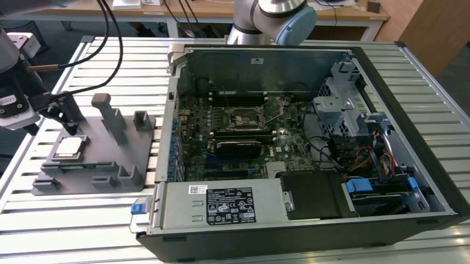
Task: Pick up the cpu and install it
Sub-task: 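Pick up the cpu and move it towards the insertion slot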
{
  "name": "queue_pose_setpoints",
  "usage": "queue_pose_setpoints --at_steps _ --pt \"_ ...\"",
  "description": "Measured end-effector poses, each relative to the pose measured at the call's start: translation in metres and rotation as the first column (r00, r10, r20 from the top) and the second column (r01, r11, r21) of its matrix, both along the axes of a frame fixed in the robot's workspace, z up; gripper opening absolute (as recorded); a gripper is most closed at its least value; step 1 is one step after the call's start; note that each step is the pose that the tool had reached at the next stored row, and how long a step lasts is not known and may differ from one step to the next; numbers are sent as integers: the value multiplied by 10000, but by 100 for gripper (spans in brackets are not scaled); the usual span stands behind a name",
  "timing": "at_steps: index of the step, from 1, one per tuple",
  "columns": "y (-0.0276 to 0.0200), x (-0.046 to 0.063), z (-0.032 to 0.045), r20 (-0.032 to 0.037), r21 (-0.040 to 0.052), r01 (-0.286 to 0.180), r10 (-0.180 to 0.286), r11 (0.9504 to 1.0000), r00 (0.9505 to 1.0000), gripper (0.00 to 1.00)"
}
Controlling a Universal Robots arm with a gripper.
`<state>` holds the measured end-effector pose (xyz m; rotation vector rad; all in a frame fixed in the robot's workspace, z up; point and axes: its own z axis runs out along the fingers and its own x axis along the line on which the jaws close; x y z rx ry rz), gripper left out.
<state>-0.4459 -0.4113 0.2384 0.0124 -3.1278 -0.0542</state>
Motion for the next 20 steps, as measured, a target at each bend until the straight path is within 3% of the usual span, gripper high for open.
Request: queue_pose_setpoints --at_steps 6,20 --pt "0 0 -70 2 0 4 -4 10000 10000 78" --pt "0 0 -112 3 0 5 -5 10000 10000 78"
